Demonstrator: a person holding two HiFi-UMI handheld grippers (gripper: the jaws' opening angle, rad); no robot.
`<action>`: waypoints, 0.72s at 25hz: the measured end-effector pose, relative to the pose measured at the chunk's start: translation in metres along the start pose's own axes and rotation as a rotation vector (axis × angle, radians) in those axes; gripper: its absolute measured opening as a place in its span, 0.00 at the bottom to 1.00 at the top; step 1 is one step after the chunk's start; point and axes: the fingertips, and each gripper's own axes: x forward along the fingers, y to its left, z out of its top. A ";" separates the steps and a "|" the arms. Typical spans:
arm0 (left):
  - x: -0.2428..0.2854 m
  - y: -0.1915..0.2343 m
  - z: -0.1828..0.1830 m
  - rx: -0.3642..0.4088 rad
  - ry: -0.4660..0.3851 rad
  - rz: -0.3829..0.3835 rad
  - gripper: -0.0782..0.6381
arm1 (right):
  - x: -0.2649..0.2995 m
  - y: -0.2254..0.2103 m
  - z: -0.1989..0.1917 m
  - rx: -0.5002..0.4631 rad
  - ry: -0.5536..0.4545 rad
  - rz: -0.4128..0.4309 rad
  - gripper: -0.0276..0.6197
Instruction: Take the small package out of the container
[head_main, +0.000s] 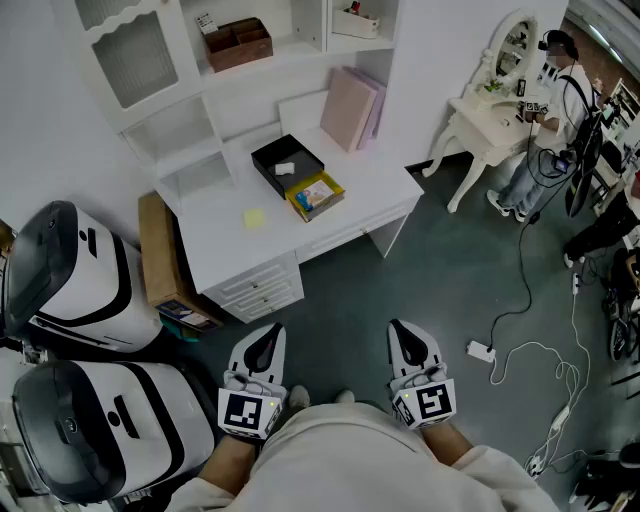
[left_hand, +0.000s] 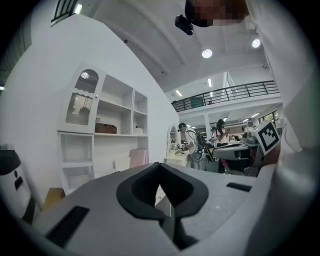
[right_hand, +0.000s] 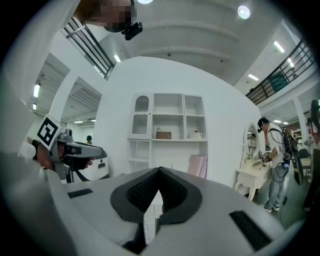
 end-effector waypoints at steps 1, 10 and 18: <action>0.000 0.000 0.000 0.002 -0.001 0.000 0.12 | 0.000 0.000 0.000 0.001 0.000 -0.001 0.08; 0.004 -0.001 -0.004 0.000 0.007 0.008 0.12 | 0.001 -0.005 -0.003 0.003 0.001 0.006 0.08; 0.004 -0.007 -0.005 0.003 0.010 0.008 0.12 | -0.004 -0.004 -0.001 0.046 -0.020 0.039 0.08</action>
